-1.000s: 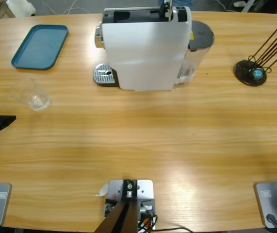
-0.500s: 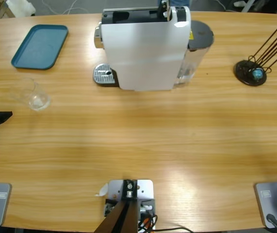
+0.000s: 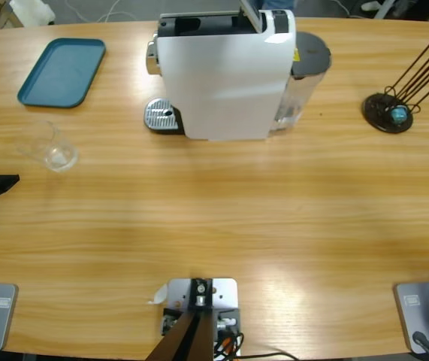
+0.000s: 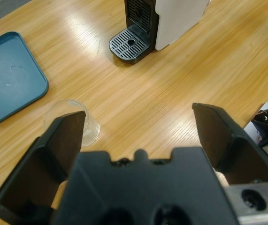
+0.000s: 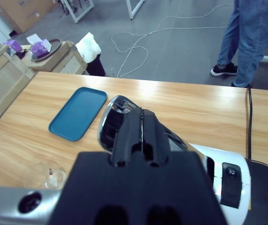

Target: Pour coffee

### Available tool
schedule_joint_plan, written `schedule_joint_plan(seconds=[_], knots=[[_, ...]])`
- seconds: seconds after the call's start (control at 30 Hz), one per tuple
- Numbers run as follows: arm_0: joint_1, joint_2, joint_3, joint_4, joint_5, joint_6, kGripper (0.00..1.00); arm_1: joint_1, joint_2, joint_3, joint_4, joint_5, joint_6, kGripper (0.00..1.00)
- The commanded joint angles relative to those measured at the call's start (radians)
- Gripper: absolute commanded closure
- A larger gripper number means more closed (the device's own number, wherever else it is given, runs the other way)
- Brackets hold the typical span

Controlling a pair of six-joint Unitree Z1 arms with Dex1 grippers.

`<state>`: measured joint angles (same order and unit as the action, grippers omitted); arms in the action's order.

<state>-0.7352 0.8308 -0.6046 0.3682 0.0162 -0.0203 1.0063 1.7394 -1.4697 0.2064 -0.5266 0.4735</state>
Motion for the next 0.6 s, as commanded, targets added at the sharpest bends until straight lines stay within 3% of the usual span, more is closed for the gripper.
schedule_joint_plan(seconds=[0.03, 0.6], knots=[[0.005, -0.001, 0.008, 0.017, -0.005, 0.01, 0.009, 0.034, 0.162, 0.002, -0.005, 0.048, 0.02, 1.0], [0.005, 0.002, 0.011, 0.017, -0.004, 0.01, 0.009, 0.043, 0.321, 0.054, -0.006, 0.123, 0.104, 1.0]])
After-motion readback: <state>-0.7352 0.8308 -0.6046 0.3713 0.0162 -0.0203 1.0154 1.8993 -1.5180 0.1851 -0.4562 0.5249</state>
